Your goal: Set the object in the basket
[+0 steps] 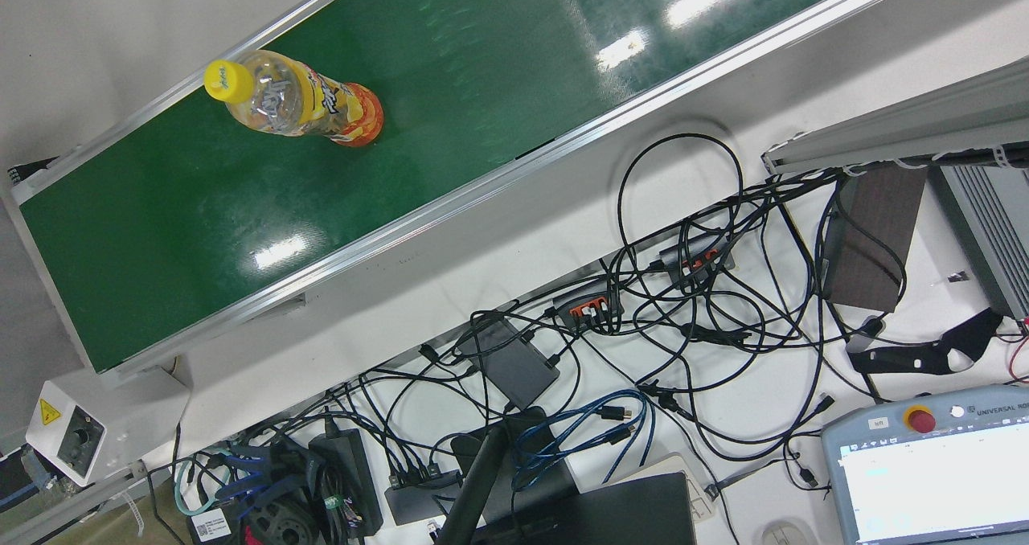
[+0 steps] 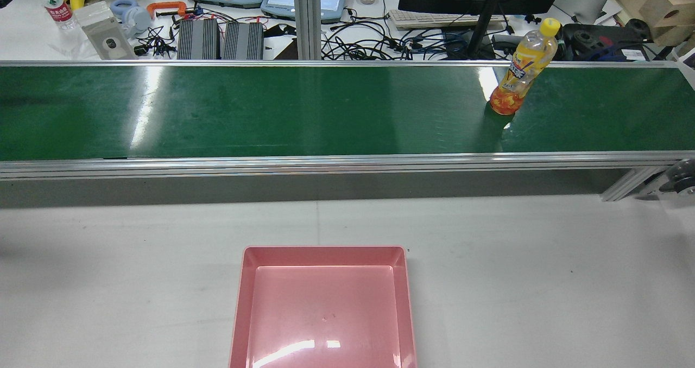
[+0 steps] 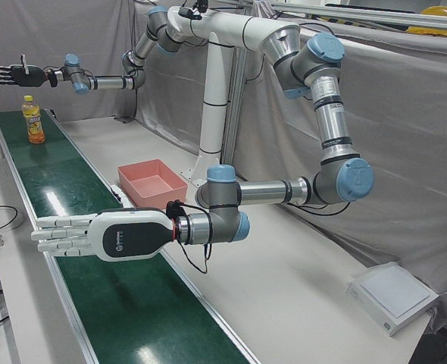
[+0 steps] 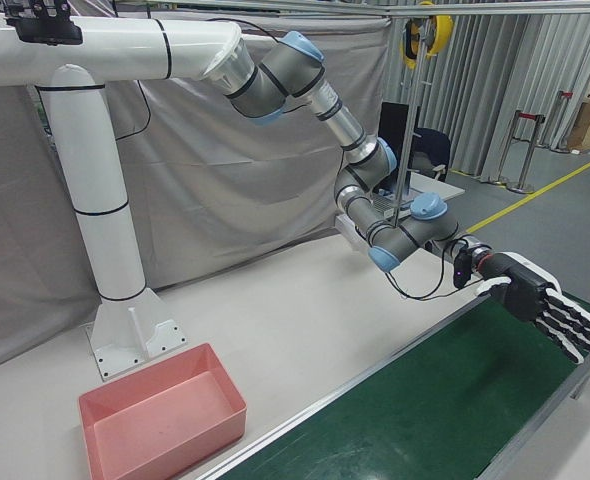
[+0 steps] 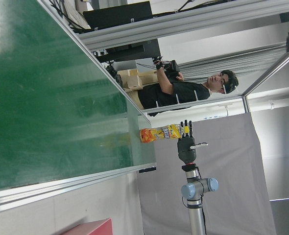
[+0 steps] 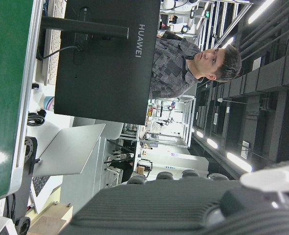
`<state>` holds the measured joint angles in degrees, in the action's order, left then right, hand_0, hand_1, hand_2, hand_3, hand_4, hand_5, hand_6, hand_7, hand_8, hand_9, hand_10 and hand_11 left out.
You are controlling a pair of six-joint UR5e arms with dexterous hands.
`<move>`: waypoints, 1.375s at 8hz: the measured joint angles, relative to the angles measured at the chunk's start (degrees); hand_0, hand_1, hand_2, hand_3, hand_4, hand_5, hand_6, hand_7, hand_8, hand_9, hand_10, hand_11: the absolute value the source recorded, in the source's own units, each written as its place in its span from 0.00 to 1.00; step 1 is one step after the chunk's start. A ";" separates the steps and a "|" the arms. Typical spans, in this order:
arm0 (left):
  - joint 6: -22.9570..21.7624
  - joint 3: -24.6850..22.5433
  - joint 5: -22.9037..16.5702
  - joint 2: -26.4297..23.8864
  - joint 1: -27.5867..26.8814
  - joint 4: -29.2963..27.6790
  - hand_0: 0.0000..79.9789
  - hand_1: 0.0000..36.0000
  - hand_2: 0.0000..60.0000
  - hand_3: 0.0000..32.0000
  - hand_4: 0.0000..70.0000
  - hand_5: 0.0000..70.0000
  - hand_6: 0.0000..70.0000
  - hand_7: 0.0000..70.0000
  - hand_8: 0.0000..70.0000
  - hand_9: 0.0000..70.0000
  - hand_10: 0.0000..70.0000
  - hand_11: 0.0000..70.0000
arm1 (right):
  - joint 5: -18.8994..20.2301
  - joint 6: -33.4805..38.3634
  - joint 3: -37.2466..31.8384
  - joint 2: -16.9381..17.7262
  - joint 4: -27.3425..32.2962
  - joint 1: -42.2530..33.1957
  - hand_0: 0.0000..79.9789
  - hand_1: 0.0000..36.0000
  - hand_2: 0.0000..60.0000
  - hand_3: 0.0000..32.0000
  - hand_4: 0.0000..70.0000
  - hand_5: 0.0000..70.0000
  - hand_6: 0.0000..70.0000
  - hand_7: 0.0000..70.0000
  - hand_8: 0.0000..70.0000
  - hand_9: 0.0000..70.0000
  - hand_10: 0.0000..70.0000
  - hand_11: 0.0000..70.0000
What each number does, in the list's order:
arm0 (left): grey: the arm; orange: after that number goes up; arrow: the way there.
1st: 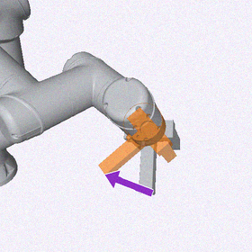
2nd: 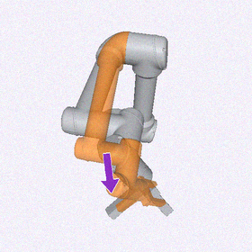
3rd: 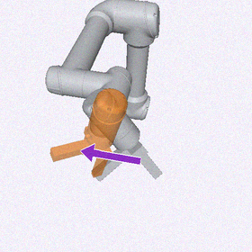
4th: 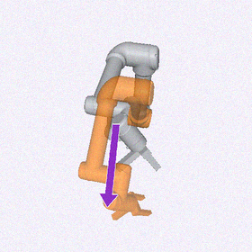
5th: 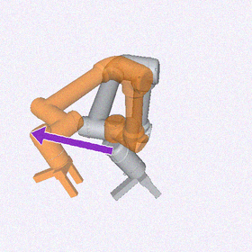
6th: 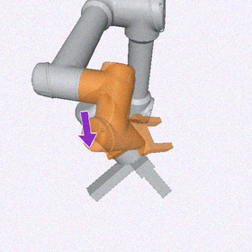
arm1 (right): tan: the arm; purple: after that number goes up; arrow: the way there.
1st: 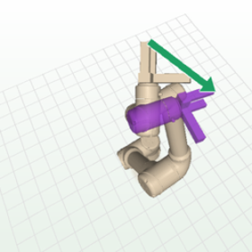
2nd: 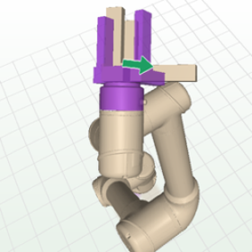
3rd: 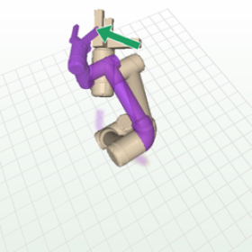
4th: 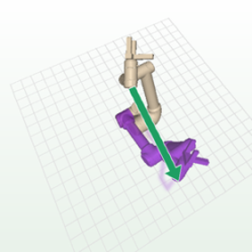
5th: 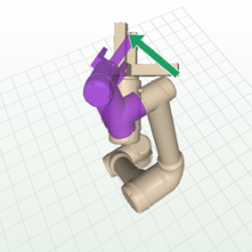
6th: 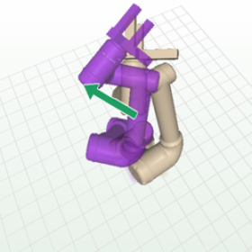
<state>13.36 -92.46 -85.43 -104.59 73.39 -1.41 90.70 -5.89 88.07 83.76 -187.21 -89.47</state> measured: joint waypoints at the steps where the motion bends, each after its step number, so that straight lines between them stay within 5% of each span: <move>1: -0.03 -0.18 0.00 0.00 0.02 0.00 0.62 0.47 0.16 0.00 0.00 0.08 0.00 0.00 0.01 0.04 0.07 0.14 | 0.00 0.00 0.00 0.00 0.00 0.00 0.00 0.00 0.00 0.00 0.00 0.00 0.00 0.00 0.00 0.00 0.00 0.00; 11: -0.09 -0.74 0.00 0.00 0.18 0.43 0.62 0.48 0.18 0.00 0.00 0.08 0.00 0.00 0.01 0.03 0.07 0.14 | 0.00 0.00 0.00 0.00 0.00 0.00 0.00 0.00 0.00 0.00 0.00 0.00 0.00 0.00 0.00 0.00 0.00 0.00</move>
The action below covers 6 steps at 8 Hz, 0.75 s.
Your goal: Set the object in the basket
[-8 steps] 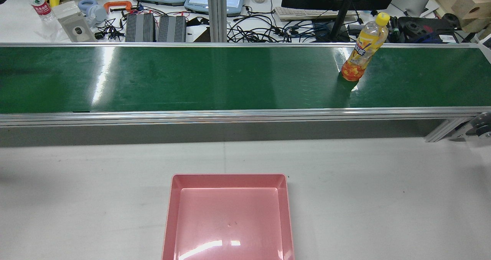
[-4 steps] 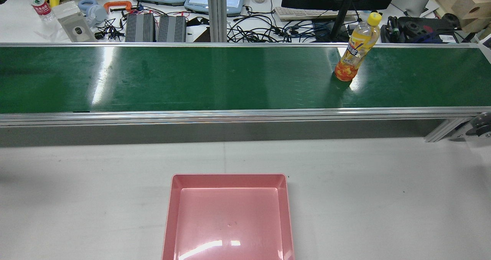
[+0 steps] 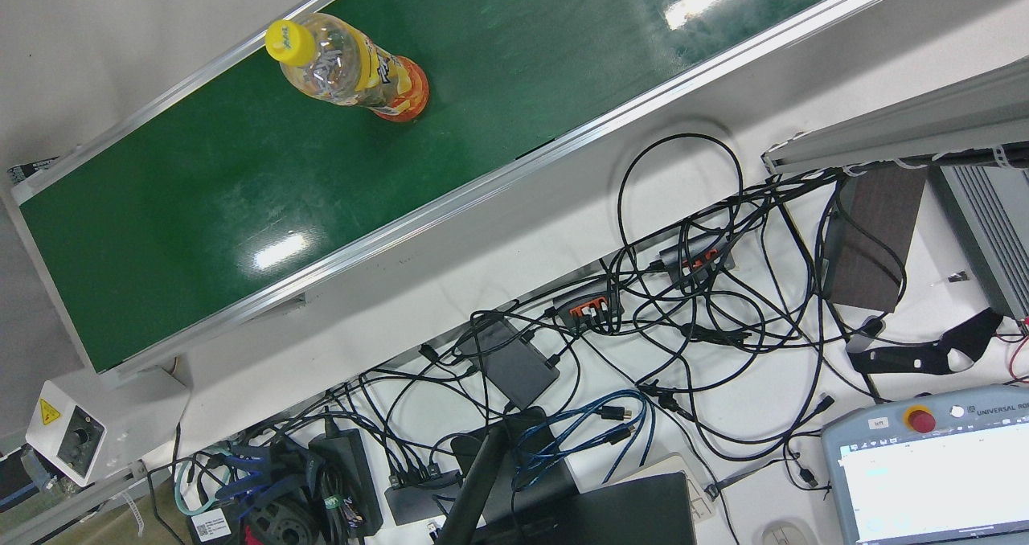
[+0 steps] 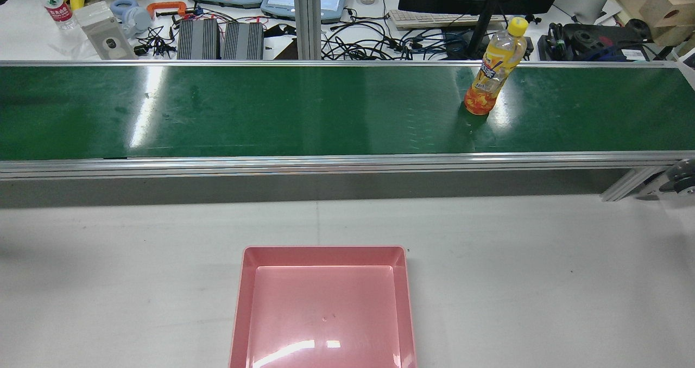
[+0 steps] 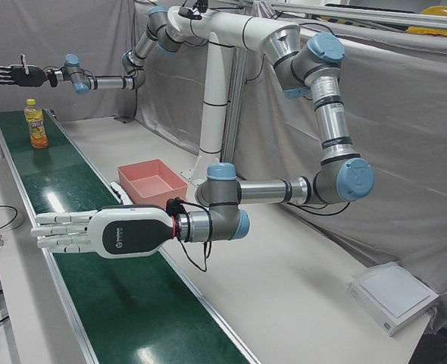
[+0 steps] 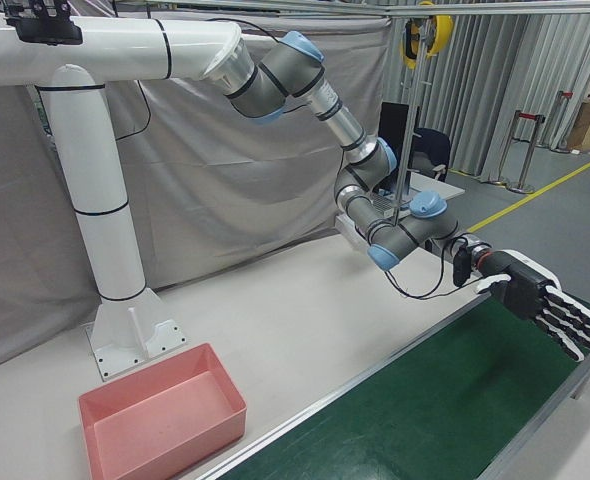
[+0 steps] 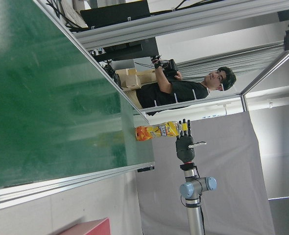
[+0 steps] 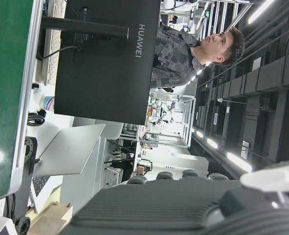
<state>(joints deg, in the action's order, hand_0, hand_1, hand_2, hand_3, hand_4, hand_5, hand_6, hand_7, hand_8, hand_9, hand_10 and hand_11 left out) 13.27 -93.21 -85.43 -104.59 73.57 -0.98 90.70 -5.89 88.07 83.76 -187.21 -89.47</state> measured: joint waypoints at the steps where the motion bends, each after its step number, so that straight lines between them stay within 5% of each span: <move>1: 0.00 -0.06 0.00 0.00 0.03 0.01 0.62 0.48 0.18 0.00 0.00 0.08 0.00 0.00 0.01 0.03 0.07 0.14 | 0.00 0.00 0.00 0.00 0.00 0.00 0.00 0.00 0.00 0.00 0.00 0.00 0.00 0.00 0.00 0.00 0.00 0.00; 2: 0.00 -0.09 0.00 0.00 0.06 0.01 0.62 0.39 0.01 0.00 0.00 0.07 0.00 0.00 0.00 0.02 0.07 0.13 | 0.00 0.00 0.00 0.00 0.00 0.00 0.00 0.00 0.00 0.00 0.00 0.00 0.00 0.00 0.00 0.00 0.00 0.00; 3: 0.00 -0.11 0.00 0.00 -0.06 0.18 0.62 0.28 0.00 0.00 0.00 0.05 0.00 0.00 0.00 0.01 0.07 0.12 | 0.00 0.00 0.00 0.00 0.00 0.00 0.00 0.00 0.00 0.00 0.00 0.00 0.00 0.00 0.00 0.00 0.00 0.00; 6: 0.03 -0.04 0.00 0.00 -0.85 0.51 0.61 0.32 0.00 0.00 0.00 0.05 0.00 0.00 0.00 0.02 0.07 0.12 | 0.00 0.00 0.00 0.00 0.00 0.00 0.00 0.00 0.00 0.00 0.00 0.00 0.00 0.00 0.00 0.00 0.00 0.00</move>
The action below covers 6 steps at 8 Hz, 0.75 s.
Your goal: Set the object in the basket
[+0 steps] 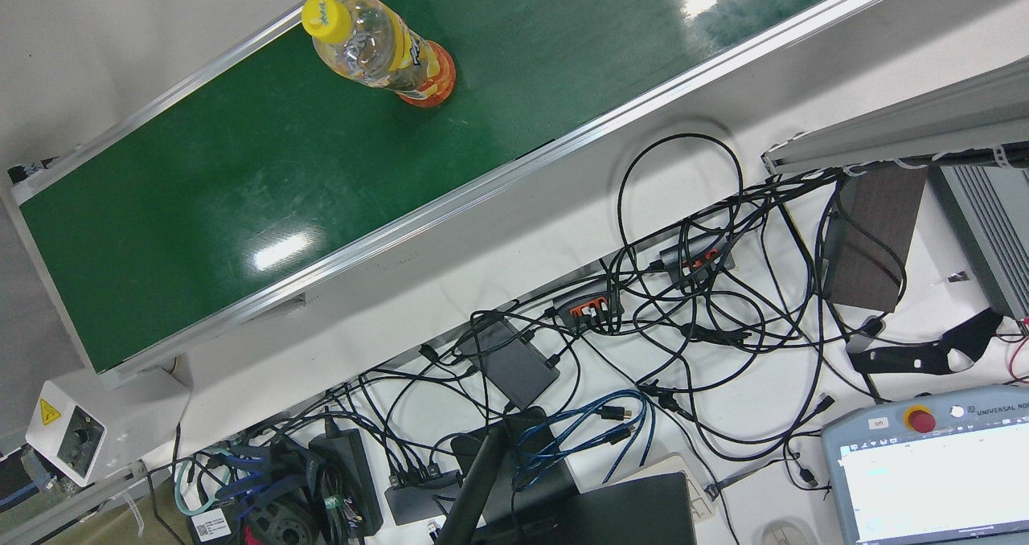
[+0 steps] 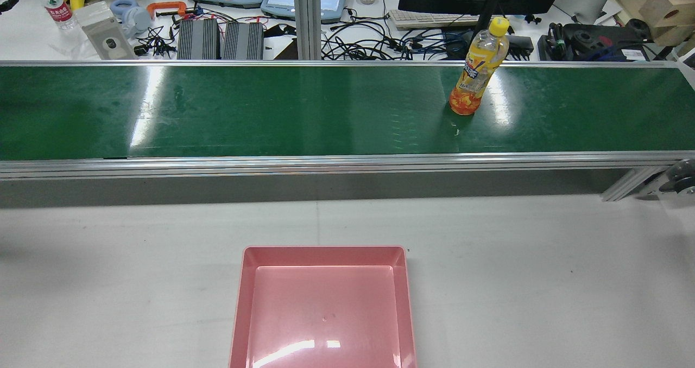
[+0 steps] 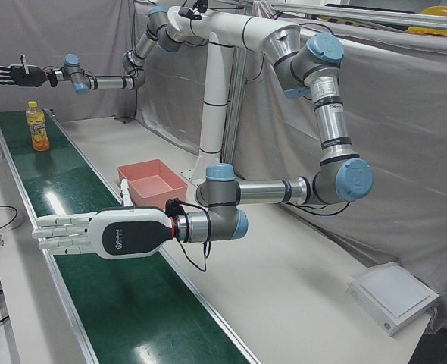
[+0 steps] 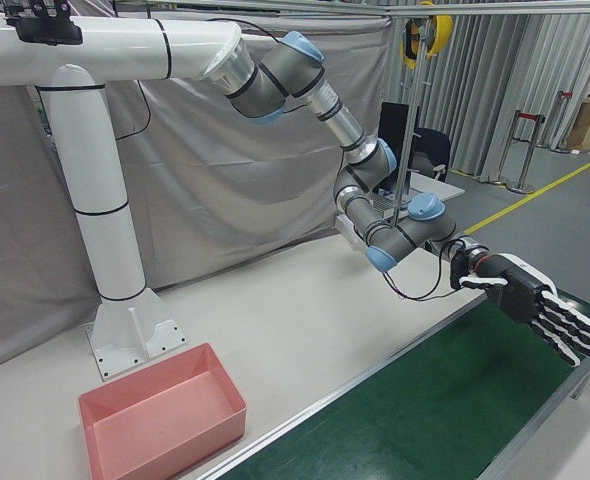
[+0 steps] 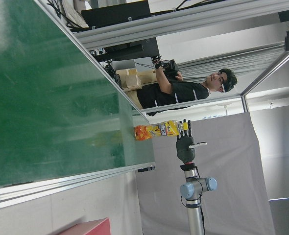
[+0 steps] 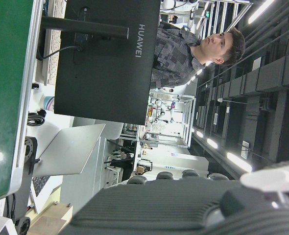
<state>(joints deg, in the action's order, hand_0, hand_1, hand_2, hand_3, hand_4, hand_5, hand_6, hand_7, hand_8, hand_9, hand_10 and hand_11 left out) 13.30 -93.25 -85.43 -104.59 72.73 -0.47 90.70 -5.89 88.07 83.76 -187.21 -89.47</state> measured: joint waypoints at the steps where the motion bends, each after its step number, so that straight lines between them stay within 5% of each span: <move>1: 0.03 0.00 0.00 0.00 -0.11 0.02 0.61 0.33 0.00 0.00 0.00 0.05 0.00 0.00 0.00 0.02 0.07 0.13 | 0.00 0.00 0.00 0.00 0.00 0.00 0.00 0.00 0.00 0.00 0.00 0.00 0.00 0.00 0.00 0.00 0.00 0.00; 6: 0.47 0.42 0.00 0.04 -1.19 0.03 0.60 0.31 0.00 0.00 0.00 0.05 0.00 0.00 0.00 0.02 0.08 0.14 | 0.00 0.00 0.00 0.00 0.00 0.00 0.00 0.00 0.00 0.00 0.00 0.00 0.00 0.00 0.00 0.00 0.00 0.00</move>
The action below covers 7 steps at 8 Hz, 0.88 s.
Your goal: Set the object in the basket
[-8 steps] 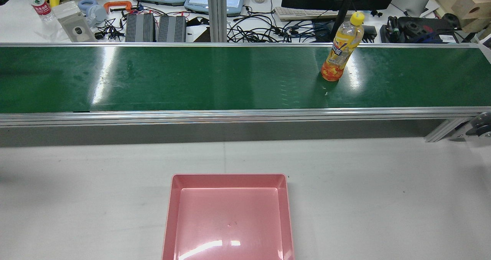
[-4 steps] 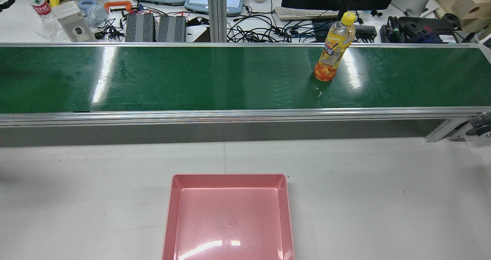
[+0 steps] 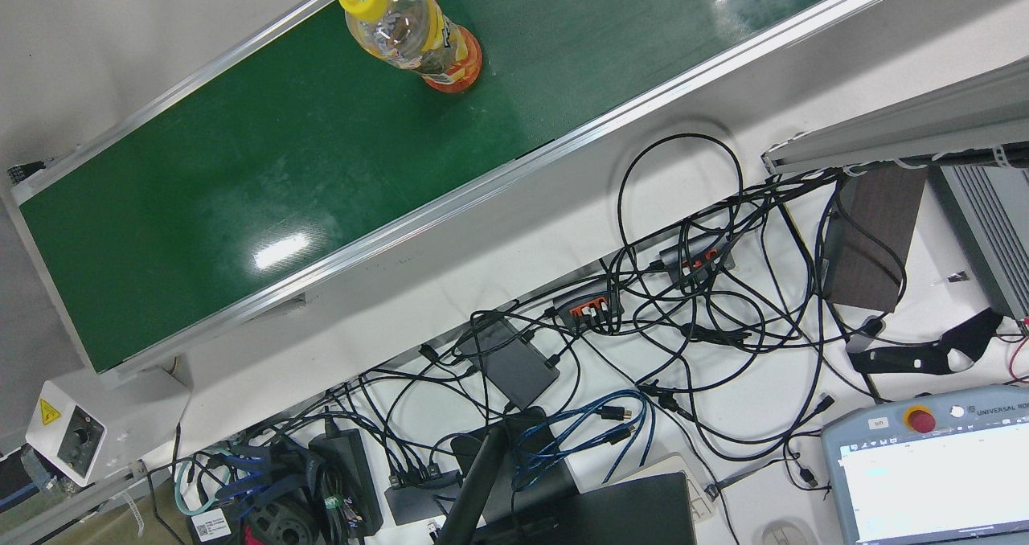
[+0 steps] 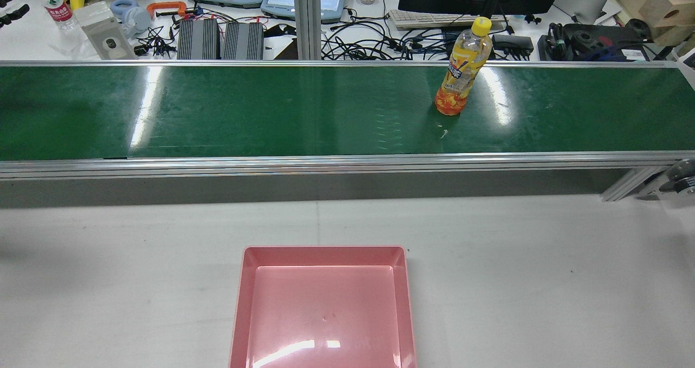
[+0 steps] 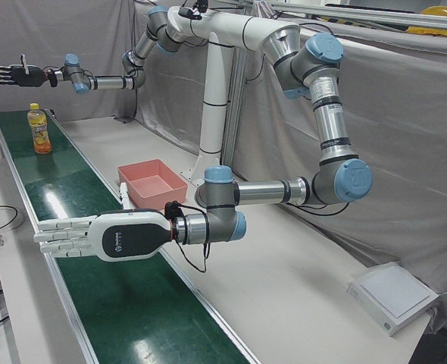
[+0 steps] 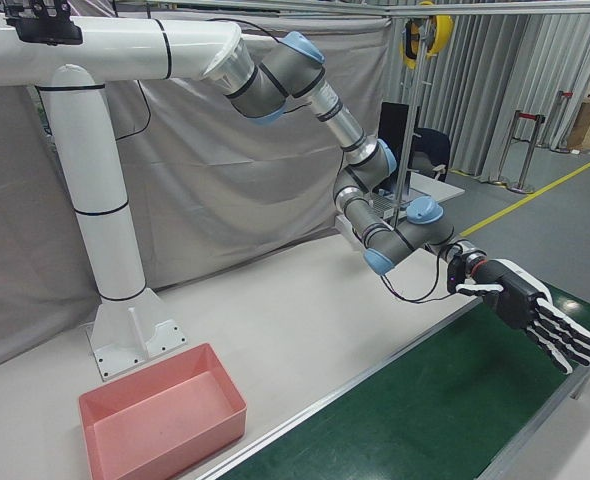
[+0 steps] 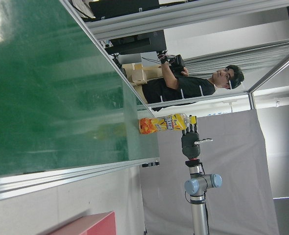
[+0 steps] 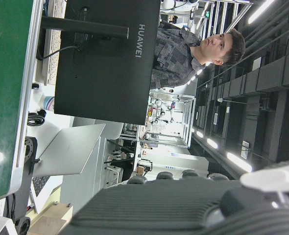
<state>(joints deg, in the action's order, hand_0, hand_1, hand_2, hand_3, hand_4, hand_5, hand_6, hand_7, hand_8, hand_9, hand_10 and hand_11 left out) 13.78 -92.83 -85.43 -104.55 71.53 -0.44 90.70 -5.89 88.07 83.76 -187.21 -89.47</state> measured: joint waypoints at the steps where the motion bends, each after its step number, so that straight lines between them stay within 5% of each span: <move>1: 0.10 0.14 0.00 -0.01 -0.32 0.00 0.60 0.31 0.00 0.00 0.00 0.05 0.00 0.00 0.00 0.02 0.08 0.14 | 0.00 0.00 0.00 0.00 0.00 0.00 0.00 0.00 0.00 0.00 0.00 0.00 0.00 0.00 0.00 0.00 0.00 0.00; 7: 0.28 1.05 0.00 -0.04 -0.58 -0.14 0.59 0.29 0.00 0.00 0.00 0.04 0.00 0.00 0.01 0.04 0.08 0.14 | 0.00 0.00 0.00 0.00 0.00 0.00 0.00 0.00 0.00 0.00 0.00 0.00 0.00 0.00 0.00 0.00 0.00 0.00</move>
<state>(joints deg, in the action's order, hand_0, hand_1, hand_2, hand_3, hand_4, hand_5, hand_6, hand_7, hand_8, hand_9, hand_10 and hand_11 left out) 14.06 -91.78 -85.43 -104.59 70.96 -0.58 90.70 -5.89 88.07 83.76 -187.21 -89.47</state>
